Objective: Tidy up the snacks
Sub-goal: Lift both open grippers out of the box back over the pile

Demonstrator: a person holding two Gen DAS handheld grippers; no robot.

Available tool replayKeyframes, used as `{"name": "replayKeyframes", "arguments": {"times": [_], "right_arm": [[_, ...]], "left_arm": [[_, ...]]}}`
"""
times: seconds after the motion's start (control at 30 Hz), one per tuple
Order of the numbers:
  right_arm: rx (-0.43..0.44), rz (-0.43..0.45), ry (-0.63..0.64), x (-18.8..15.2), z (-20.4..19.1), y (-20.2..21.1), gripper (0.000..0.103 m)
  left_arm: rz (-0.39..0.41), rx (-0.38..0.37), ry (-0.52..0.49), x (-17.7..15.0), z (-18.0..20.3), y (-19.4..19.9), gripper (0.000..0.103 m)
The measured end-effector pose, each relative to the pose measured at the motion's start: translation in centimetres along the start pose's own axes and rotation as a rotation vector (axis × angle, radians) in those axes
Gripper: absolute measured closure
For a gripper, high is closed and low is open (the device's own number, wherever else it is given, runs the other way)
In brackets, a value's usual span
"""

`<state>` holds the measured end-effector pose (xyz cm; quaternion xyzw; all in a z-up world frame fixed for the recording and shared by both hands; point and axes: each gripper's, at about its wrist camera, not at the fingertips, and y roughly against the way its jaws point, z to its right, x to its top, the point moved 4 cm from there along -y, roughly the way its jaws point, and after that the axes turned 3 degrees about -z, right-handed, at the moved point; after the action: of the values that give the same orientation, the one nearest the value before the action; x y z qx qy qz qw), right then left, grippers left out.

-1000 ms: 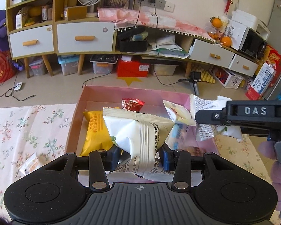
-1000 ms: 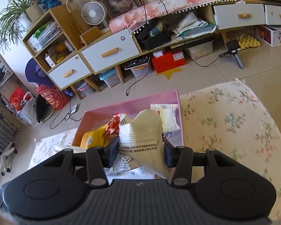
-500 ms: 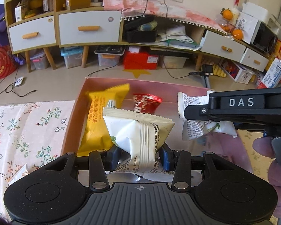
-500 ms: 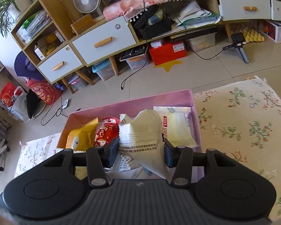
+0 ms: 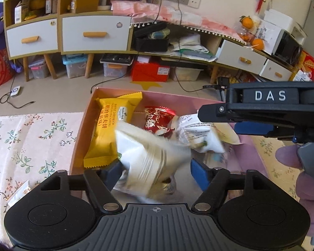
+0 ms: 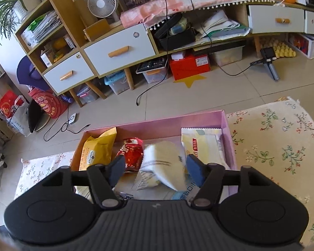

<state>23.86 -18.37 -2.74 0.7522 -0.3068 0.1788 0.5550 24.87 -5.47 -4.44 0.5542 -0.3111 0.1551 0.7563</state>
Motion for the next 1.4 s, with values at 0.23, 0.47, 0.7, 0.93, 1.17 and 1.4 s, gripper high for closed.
{"name": "replayKeyframes", "arguments": {"times": [0.23, 0.47, 0.7, 0.93, 1.17, 1.4], "right_arm": [[-0.016, 0.014, -0.004, -0.3, 0.3, 2.0, 0.024], [-0.029, 0.017, 0.017, -1.7, 0.2, 4.4, 0.018], [-0.034, 0.016, 0.046, -3.6, 0.2, 6.7, 0.012], [-0.056, 0.013, 0.07, -5.4, 0.5, 8.6, 0.006], [-0.072, 0.003, 0.111, -8.0, 0.4, 10.2, 0.002], [-0.078, -0.011, 0.177, -10.6, -0.3, 11.5, 0.0]], "left_arm": [[0.018, -0.004, -0.042, -0.6, 1.3, 2.3, 0.019], [0.025, -0.005, -0.06, -1.6, 2.4, 4.9, 0.015], [0.045, 0.018, -0.098, -3.0, 3.2, 8.0, 0.01], [0.042, 0.031, -0.107, -5.0, 3.5, 10.3, 0.007], [0.024, 0.051, -0.116, -7.2, 3.5, 12.2, 0.006], [0.013, 0.053, -0.079, -9.1, 2.6, 14.0, 0.004]]}}
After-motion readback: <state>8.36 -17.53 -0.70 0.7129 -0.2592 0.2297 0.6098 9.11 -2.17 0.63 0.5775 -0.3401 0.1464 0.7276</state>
